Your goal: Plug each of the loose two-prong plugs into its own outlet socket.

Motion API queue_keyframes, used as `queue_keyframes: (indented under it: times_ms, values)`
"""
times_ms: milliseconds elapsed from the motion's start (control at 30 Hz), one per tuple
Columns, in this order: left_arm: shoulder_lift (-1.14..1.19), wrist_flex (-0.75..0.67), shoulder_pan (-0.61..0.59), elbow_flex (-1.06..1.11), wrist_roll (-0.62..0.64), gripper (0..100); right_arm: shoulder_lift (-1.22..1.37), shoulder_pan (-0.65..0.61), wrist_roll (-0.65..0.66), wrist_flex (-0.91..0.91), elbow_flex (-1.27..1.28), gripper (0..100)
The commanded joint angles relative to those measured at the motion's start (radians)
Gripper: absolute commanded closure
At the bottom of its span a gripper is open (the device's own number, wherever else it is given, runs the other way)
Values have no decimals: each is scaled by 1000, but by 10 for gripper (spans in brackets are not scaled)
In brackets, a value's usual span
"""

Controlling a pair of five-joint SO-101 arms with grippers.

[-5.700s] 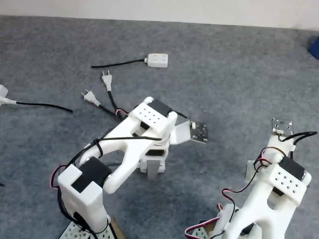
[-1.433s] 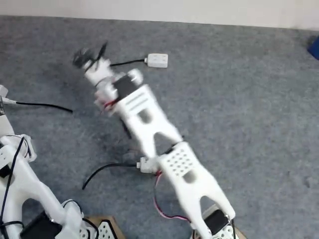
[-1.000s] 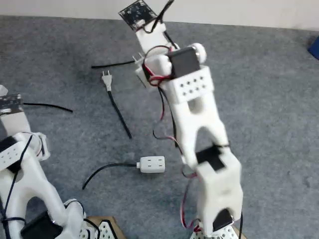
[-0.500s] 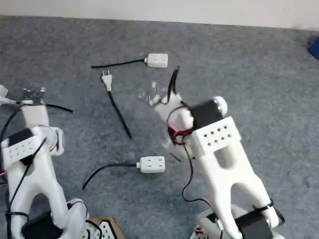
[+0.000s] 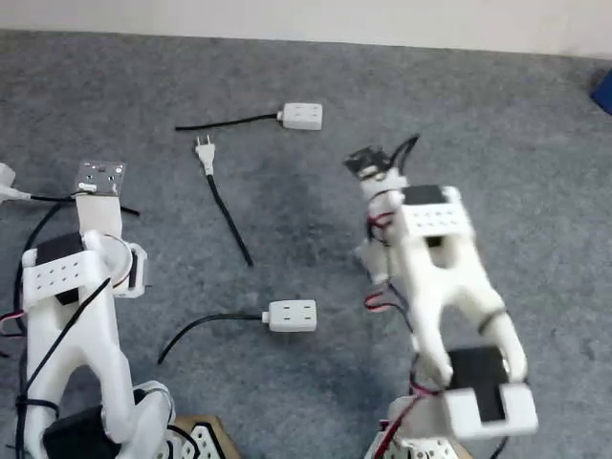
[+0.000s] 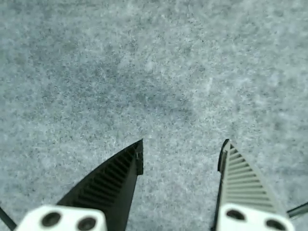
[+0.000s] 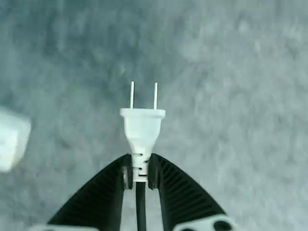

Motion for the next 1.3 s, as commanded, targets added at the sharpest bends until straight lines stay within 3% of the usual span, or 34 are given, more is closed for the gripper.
queue_keyframes:
  times_ms: [0,233,433,700,1033,1267]
  values:
    - [-38,9,8,-35,-5,751,157,-68,-48,-68,-99,991]
    - [-31,8,15,-39,-5,751,398,-30,-54,-139,-208,991]
    - [-30,-38,15,-35,-5,751,404,39,-51,-179,-202,991]
    - [-30,-37,85,-36,2,751,401,18,-51,-68,-202,985]
    - [-30,-35,104,-38,2,751,400,12,-54,-70,-202,990]
    - [-30,-34,266,-176,2,747,229,-77,-120,-62,-294,990]
